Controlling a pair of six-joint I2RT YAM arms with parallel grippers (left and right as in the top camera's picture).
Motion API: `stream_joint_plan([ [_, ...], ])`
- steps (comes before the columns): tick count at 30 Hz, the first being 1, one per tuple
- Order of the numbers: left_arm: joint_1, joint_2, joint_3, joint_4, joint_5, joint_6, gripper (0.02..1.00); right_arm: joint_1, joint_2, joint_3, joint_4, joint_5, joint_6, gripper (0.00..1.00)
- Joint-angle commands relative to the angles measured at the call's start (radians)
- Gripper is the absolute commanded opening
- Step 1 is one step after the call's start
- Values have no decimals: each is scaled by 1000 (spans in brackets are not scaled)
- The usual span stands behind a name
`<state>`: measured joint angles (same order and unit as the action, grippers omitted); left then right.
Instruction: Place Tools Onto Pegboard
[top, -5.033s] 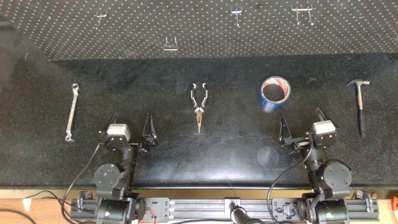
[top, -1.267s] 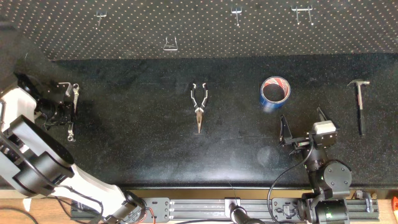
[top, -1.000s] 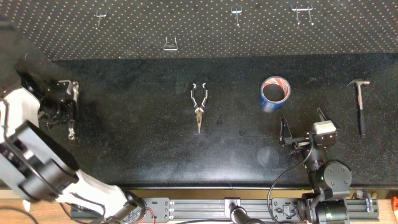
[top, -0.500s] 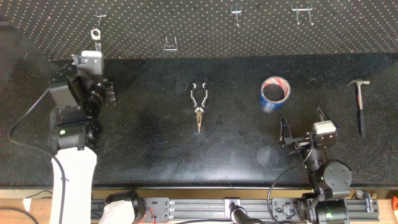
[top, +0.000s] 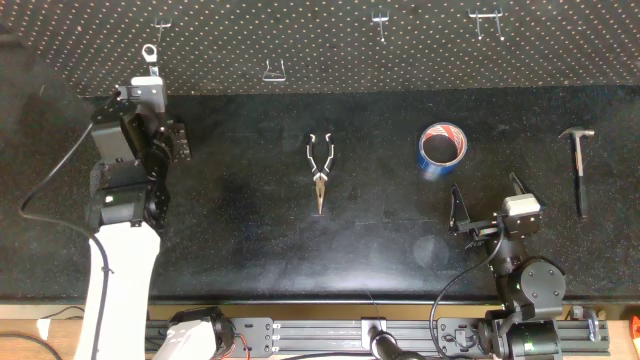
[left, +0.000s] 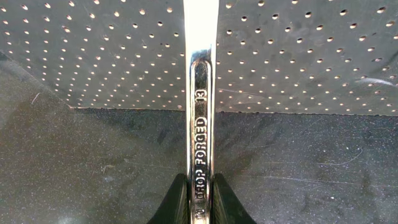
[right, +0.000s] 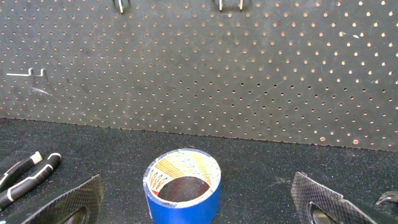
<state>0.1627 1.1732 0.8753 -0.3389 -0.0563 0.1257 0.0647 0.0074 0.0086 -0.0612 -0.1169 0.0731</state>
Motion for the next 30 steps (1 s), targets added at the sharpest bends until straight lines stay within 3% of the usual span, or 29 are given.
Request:
stream_joint_plan([
  [1,-1,29,7,25,-18,-17,31,-5,-6,-4,-5,2,-6,987],
  [12,-2,72,8,84,-10,-13,31,-5,-6,-4,-5,2,-6,987],
  [14,-1,80,8,86,41,25,29,-5,-6,-4,-5,2,-6,987],
  [24,1,179,34,142,13,25,42,-5,-6,-4,-5,2,-6,987],
  [25,1,193,45,149,11,25,112,-5,-6,-4,-5,2,-6,987],
  [27,1,213,58,201,11,25,522,-5,-6,-4,-5,2,-6,987],
  [29,0,212,60,171,2,25,993,-5,-6,-4,-5,2,-6,987],
  [30,0,196,60,116,-3,25,993,-5,-6,-4,-5,2,-6,987],
])
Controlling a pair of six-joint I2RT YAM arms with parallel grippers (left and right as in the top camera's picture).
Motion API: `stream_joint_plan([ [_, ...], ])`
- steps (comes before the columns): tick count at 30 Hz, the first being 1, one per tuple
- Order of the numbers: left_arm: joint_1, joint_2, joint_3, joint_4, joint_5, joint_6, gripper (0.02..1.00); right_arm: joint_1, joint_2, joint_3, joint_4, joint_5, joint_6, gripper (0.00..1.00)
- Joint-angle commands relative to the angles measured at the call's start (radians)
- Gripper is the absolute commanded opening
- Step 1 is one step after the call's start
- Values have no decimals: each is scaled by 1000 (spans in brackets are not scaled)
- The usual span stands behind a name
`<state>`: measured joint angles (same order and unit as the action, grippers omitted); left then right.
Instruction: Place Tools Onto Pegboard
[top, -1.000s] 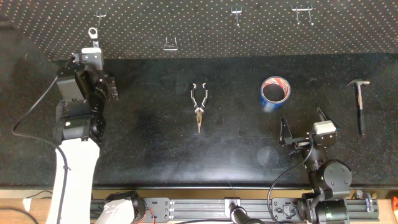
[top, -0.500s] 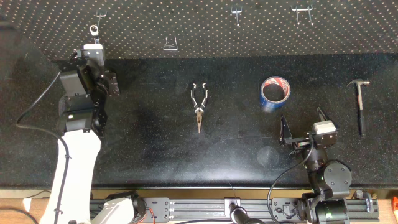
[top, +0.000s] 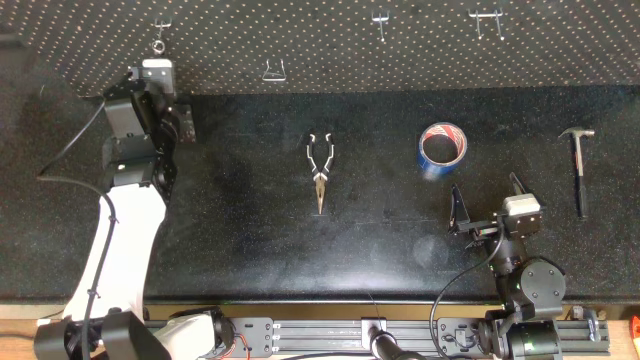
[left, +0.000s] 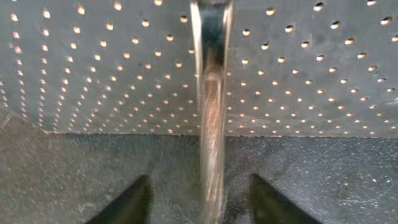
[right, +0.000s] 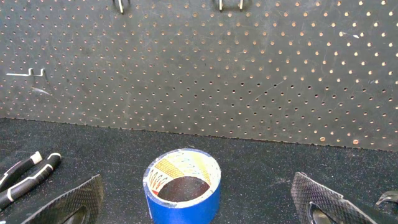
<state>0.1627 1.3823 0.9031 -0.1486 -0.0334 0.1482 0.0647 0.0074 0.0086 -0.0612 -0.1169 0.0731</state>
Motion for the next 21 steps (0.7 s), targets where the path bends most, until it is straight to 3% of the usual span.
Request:
stream_joint_plan([
  [1,0,-50,32,-140,-26,2,993,-5,-6,-4,-5,2,-6,987],
  [4,-1,-206,32,-304,58,-154,993,-5,-6,-4,-5,2,-6,987],
  [7,-2,-264,32,-346,105,-174,993,-5,-6,-4,-5,2,-6,987],
  [8,-11,-267,32,-368,181,-198,993,-5,-6,-4,-5,2,-6,987],
  [9,-53,-264,32,-398,186,-248,996,-5,-6,-4,-5,2,-6,987],
  [11,-258,-264,32,-462,-24,-399,998,-5,-6,-4,-5,2,-6,987],
  [14,-594,-256,33,-482,-238,-503,996,-5,-6,-4,-5,2,-6,987],
  [17,-729,-158,100,-584,-262,-691,996,-5,-6,-4,-5,2,-6,987],
  [21,-791,182,448,-906,-177,-813,996,-5,-6,-4,-5,2,-6,987],
])
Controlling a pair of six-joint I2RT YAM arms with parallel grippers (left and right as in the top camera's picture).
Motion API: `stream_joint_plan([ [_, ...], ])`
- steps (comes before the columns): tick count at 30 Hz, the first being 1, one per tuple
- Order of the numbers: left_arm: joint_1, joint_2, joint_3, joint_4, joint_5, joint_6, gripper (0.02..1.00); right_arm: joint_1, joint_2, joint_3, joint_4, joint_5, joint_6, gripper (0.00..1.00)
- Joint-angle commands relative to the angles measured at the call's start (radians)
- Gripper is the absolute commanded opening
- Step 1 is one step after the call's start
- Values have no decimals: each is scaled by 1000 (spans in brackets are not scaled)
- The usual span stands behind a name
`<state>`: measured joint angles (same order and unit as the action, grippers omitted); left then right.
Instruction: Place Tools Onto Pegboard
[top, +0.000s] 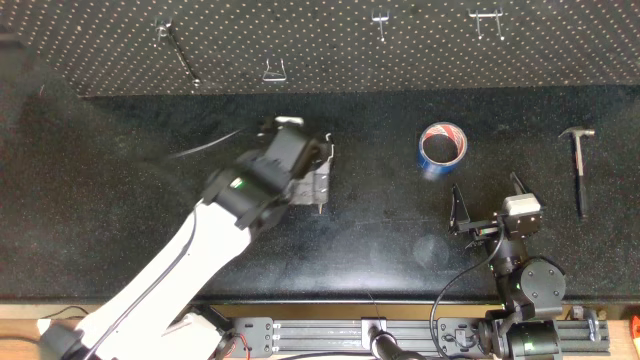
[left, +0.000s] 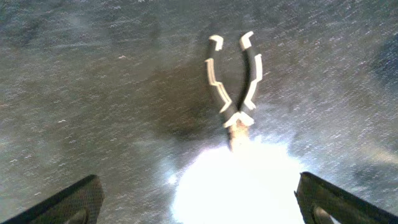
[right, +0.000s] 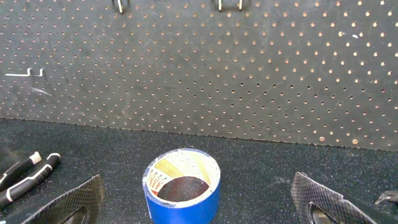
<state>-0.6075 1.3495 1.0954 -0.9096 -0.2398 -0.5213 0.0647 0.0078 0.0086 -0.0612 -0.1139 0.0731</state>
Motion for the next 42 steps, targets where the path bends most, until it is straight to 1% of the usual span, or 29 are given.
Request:
stream_joint_plan([
  [1,-21,278,312,-154,64,-145,996,-5,-6,-4,-5,-2,-6,987],
  [2,-20,365,372,-153,110,-145,996,-5,-6,-4,-5,-2,-6,987],
  [4,-13,455,404,-151,127,-145,996,-5,-6,-4,-5,-2,-6,987],
  [6,27,526,405,-146,188,-144,996,-5,-6,-4,-5,-2,-6,987],
  [7,51,552,405,-146,200,-144,998,-5,-6,-4,-5,-2,-6,987],
  [8,68,563,405,-146,199,-143,996,-5,-6,-4,-5,-2,-6,987],
  [11,110,583,405,-97,184,-75,996,-5,-6,-4,-5,-2,-6,987],
  [13,123,598,405,-60,181,-72,996,-5,-6,-4,-5,-2,-6,987],
  [17,124,651,405,-27,210,-72,996,-5,-6,-4,-5,-2,-6,985],
  [23,124,689,405,5,212,-35,996,-5,-7,-4,-5,-2,-6,987],
  [26,125,710,405,22,245,7,996,-5,-7,-4,-5,-2,-6,987],
  [31,168,711,405,21,253,7,998,-5,-6,-4,-5,-2,-6,987],
  [37,169,718,404,25,253,11,996,-5,-7,-4,-5,-2,-6,987],
  [42,169,718,404,25,248,48,996,-5,-6,-4,-5,-2,-6,987],
])
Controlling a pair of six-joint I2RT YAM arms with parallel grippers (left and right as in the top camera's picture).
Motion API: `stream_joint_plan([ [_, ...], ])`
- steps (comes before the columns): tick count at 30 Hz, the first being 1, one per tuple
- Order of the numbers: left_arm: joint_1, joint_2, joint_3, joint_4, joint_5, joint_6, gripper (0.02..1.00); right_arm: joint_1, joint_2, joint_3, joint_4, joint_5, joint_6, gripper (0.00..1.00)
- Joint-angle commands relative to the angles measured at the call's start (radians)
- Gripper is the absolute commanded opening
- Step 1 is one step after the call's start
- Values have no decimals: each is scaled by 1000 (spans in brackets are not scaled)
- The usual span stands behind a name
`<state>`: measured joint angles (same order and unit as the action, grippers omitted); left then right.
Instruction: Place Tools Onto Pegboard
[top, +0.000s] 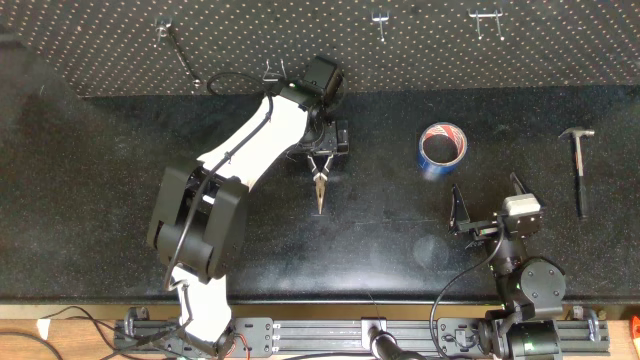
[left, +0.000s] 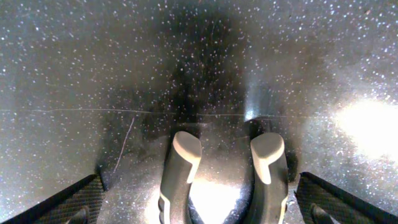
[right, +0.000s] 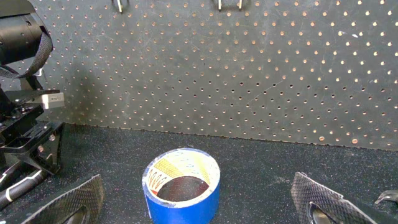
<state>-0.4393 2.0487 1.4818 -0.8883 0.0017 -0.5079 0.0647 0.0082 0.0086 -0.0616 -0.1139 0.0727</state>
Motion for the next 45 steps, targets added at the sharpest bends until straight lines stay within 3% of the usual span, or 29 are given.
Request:
stream_joint_plan([
  [1,0,19,18,4,6,35,996,-5,-7,-4,-5,-2,-6,987],
  [27,-29,40,18,-2,11,15,996,-5,-7,-4,-5,-2,-6,987],
  [36,-29,40,17,-28,11,-39,693,-5,-7,-4,-5,-2,-6,987],
  [45,-33,40,17,-43,11,-61,671,-5,-7,-4,-5,-2,-6,987],
])
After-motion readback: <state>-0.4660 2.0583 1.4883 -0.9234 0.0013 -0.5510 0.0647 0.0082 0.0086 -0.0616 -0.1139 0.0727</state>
